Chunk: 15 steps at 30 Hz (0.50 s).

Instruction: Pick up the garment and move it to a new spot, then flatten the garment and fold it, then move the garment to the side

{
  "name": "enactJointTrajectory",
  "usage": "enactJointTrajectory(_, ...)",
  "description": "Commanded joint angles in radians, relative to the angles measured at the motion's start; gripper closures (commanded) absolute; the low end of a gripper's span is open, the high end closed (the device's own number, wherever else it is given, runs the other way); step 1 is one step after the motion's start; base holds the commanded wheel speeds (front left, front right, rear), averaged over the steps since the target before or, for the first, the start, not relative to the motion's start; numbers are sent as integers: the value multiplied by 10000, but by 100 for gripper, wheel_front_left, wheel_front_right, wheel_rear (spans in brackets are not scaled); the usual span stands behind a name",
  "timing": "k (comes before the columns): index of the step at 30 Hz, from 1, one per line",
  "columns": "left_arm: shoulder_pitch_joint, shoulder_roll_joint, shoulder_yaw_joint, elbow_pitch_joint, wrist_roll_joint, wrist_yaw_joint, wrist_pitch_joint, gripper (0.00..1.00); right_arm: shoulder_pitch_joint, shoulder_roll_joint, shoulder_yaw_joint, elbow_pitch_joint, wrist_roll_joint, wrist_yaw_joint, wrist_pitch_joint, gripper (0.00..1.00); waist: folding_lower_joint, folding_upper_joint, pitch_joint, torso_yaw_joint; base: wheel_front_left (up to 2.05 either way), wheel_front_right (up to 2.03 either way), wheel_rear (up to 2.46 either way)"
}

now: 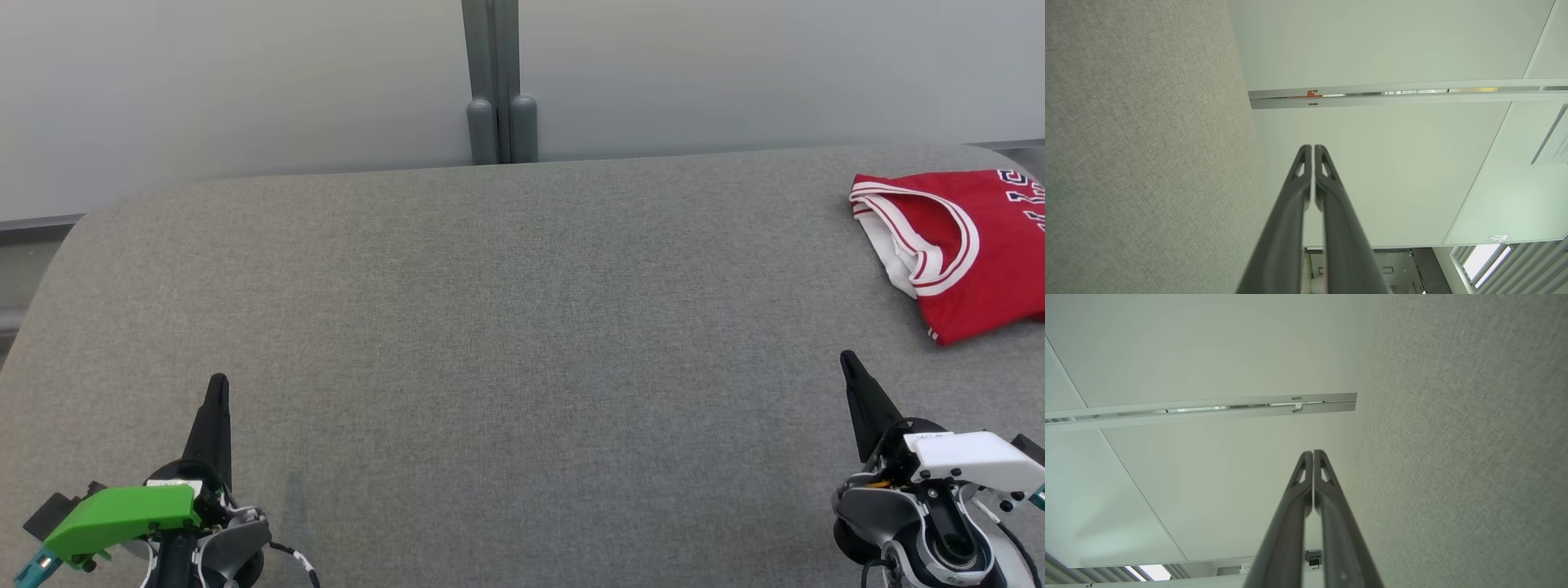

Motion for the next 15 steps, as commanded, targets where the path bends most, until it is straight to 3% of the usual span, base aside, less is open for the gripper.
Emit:
enactJointTrajectory(1, -117, 74, 24, -25, -8, -34, 31, 100, -60, 2, -25, 19, -36, 4, 30, 100, 0, 0, 0, 0, 0, 0, 0)
enactJointTrajectory(15, -117, 74, 24, -25, -8, -34, 30, 100, -60, 4, -29, 20, -43, 4, 36, 100, 0, 0, 0, 0, 0, 0, 0)
